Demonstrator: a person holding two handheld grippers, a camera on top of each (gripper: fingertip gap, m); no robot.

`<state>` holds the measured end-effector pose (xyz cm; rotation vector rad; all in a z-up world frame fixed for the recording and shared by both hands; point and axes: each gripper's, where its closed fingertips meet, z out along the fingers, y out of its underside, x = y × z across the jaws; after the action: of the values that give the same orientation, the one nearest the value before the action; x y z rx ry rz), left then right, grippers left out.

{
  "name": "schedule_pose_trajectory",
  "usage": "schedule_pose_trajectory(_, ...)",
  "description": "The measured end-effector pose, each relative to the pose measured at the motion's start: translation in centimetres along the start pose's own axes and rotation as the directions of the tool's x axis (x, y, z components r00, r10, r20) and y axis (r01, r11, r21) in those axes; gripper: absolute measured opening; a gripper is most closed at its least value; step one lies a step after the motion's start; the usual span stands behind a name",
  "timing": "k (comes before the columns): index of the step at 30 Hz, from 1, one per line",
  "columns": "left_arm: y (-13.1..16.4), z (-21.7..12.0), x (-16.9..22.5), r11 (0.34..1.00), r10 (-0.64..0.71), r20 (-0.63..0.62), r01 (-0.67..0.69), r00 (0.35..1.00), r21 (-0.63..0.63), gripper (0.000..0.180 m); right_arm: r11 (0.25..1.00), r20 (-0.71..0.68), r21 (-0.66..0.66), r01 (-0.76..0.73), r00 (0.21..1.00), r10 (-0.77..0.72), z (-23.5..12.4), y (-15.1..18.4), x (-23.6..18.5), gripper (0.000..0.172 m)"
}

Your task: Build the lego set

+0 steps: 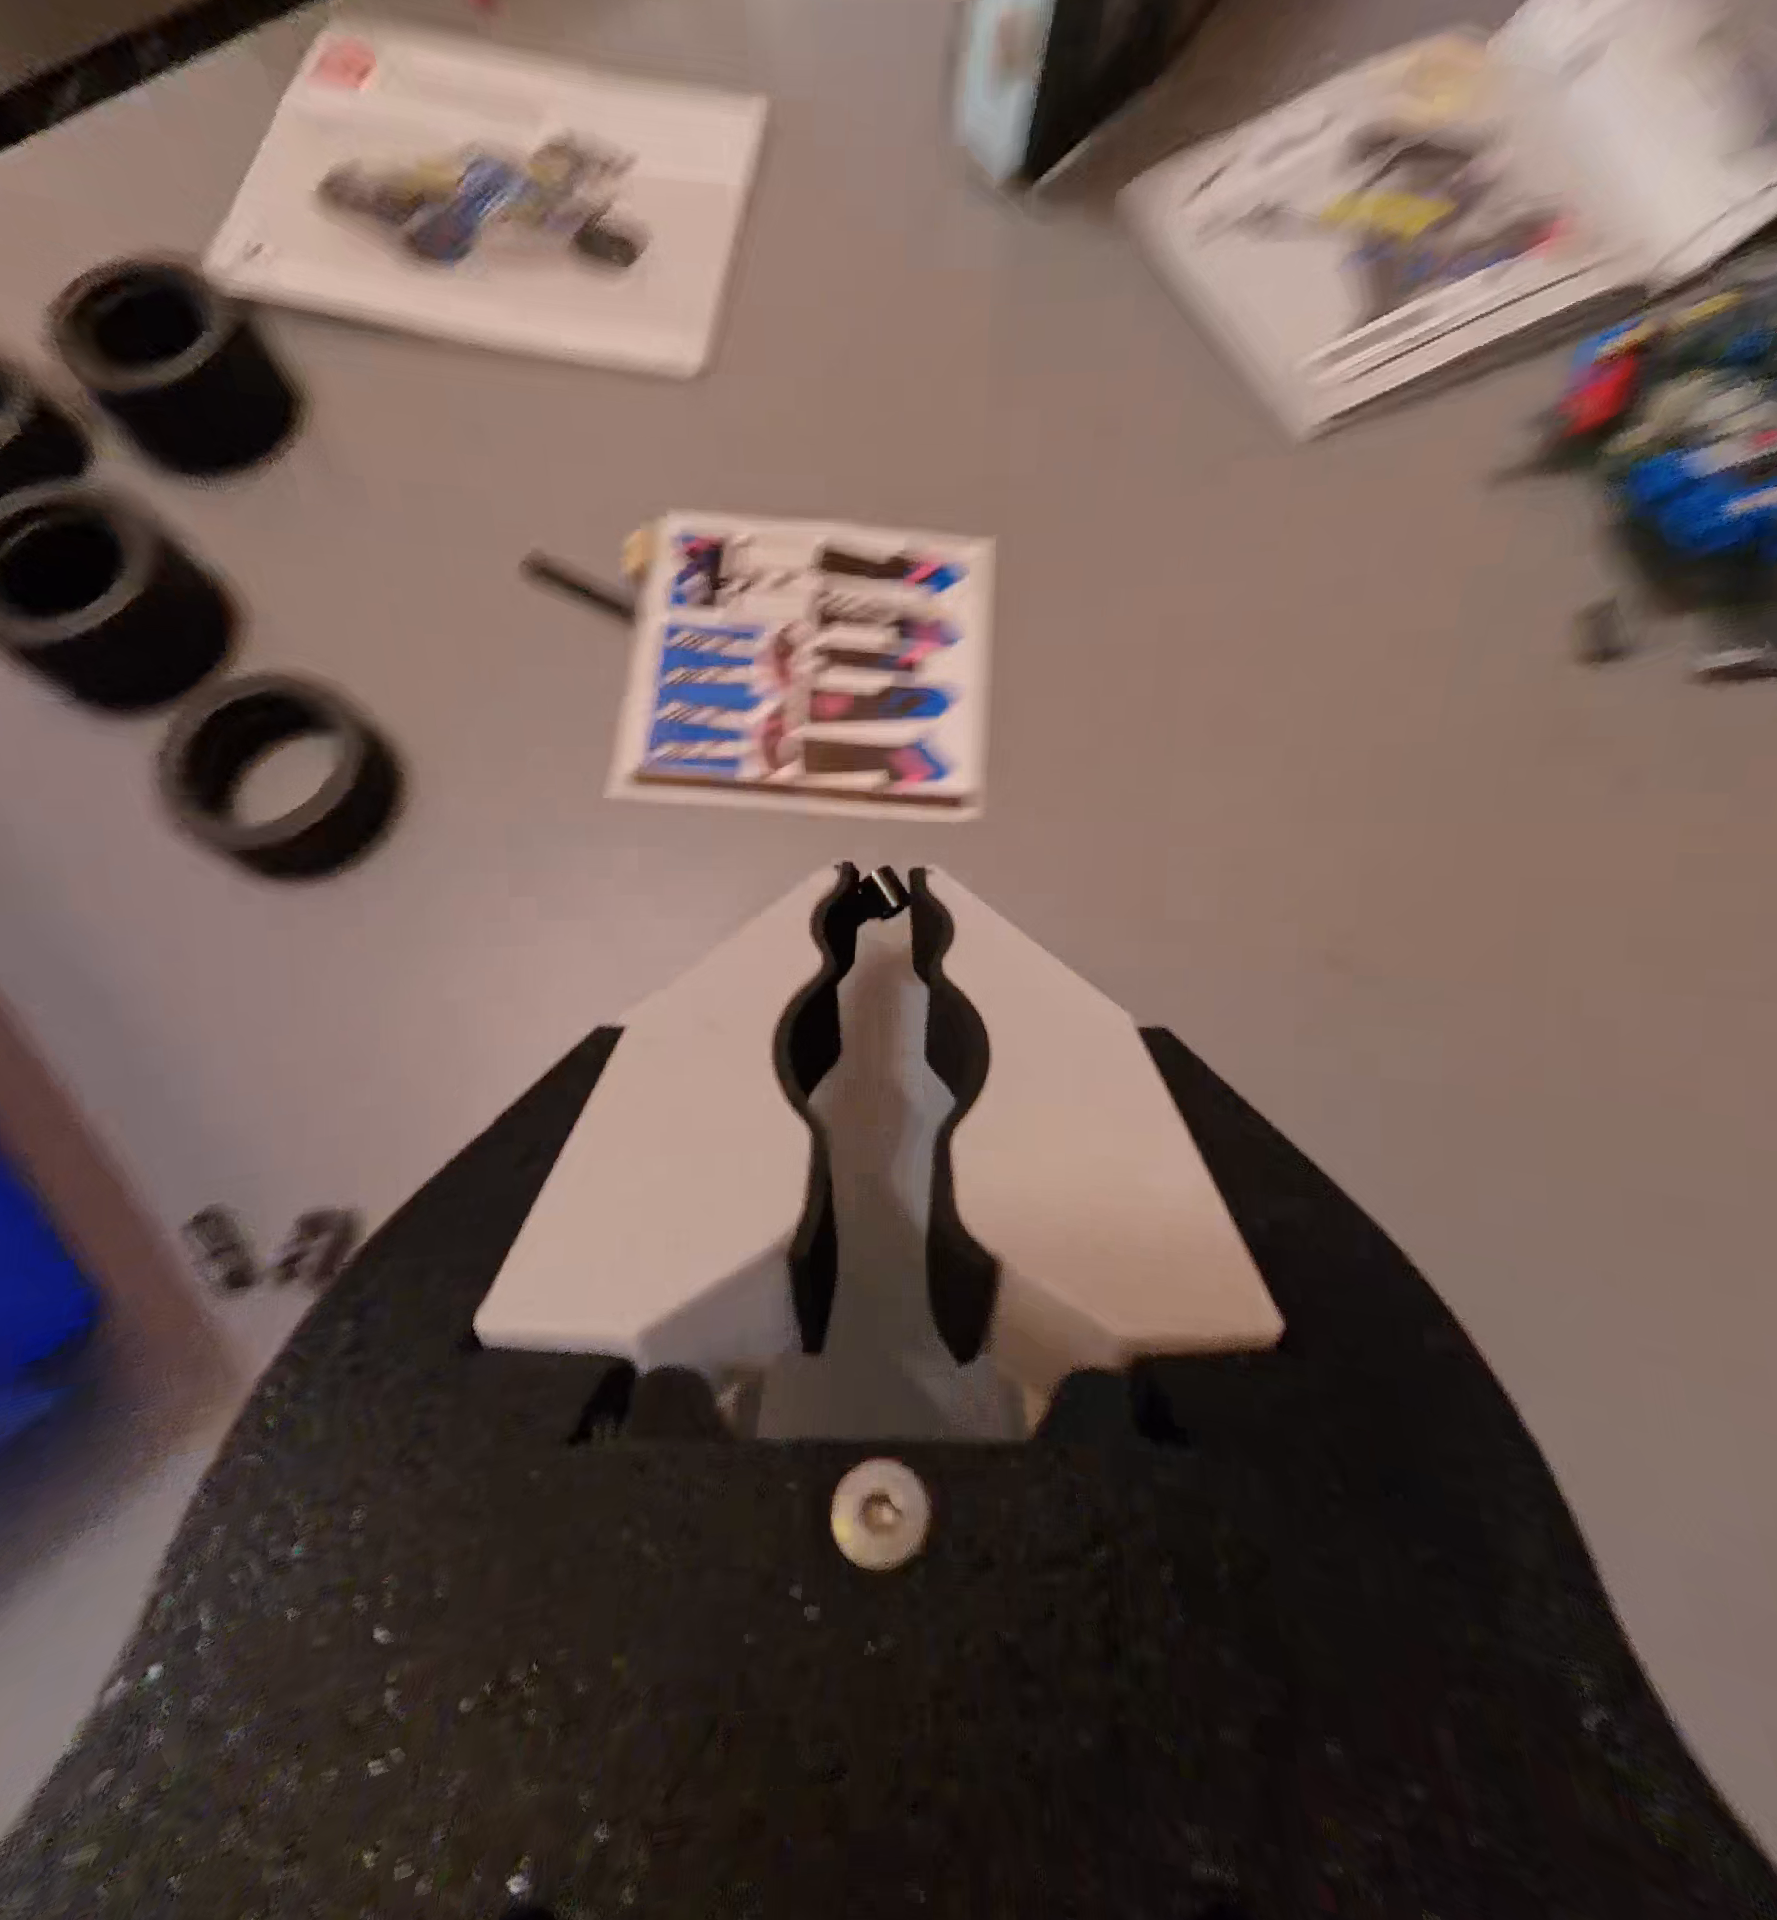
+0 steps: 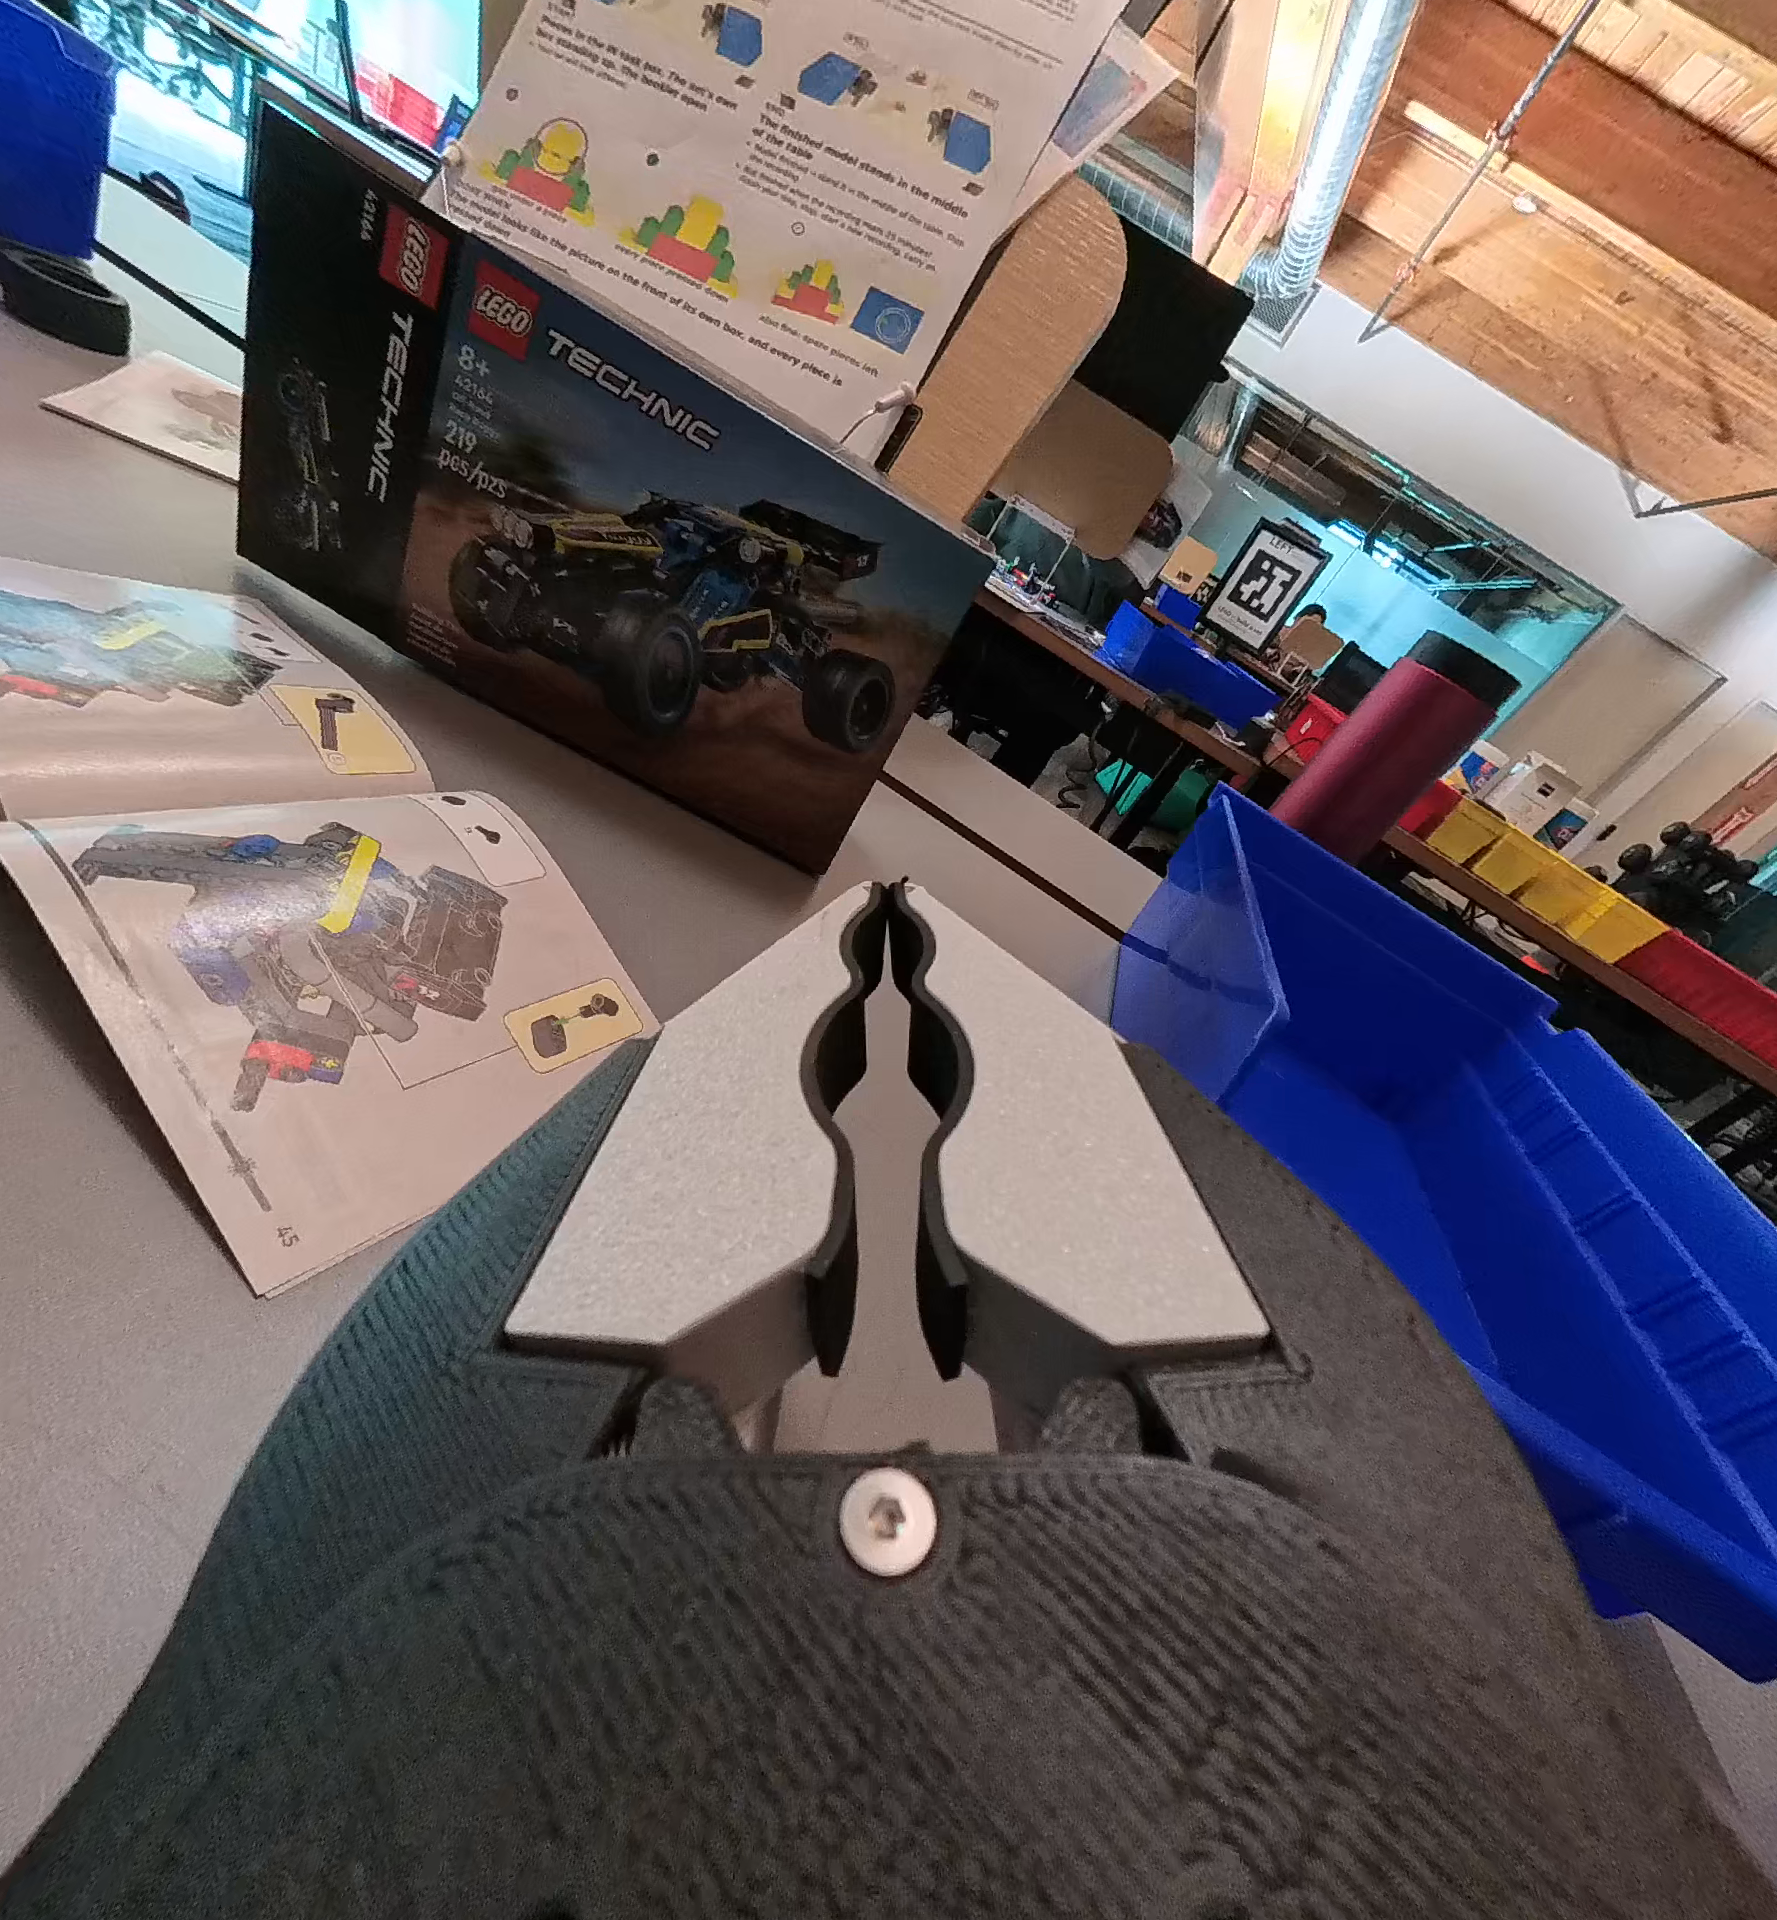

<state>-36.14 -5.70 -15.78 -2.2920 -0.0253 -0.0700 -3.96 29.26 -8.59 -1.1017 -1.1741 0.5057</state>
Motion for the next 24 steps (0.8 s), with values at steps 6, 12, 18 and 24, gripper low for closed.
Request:
schedule_pose_trajectory(6, -2.0, 2.0, 11.5, 0.954, 0.298, -0.142, -0.293, 0.944, 0.058, 0.006, 1.000, 0.003, -0.001, 0.004, 1.000, -0.004, 0.1, 0.0, -0.1, 0.000)
schedule_pose_trajectory(12, -3.4, 6.2, 20.6, 0.905, 0.425, -0.223, -0.405, 0.877, 0.130, 0.007, 1.000, 0.002, 0.002, 0.014, 1.000, -0.014, 0.0, -0.1, -0.2, 0.000)
schedule_pose_trajectory(18, -2.1, 7.8, 20.4, 0.894, 0.448, -0.199, -0.444, 0.872, 0.062, 0.015, 1.000, -0.001, 0.021, 0.015, 1.000, -0.015, -0.2, -0.4, -0.1, 0.000)
schedule_pose_trajectory(24, -3.3, 6.1, 19.2, 0.893, 0.450, -0.148, -0.438, 0.881, 0.107, 0.016, 0.997, -0.030, 0.080, -0.012, 0.999, 0.014, -1.1, -2.0, 0.5, 0.000)
